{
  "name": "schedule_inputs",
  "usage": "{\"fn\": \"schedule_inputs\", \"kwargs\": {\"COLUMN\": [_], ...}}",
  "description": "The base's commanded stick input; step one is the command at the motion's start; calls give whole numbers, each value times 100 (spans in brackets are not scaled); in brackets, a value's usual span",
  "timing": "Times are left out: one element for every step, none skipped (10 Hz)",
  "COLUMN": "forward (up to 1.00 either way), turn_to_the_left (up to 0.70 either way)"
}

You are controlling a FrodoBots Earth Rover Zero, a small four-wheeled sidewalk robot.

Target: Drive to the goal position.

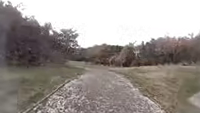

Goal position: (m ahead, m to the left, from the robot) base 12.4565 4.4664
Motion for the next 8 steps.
{"fn": "schedule_inputs", "kwargs": {"forward": [100, 100, 100, 100, 100, 100, 100, 100], "turn_to_the_left": [0, 0, 0, 0, 0, 0, 0, 0]}}
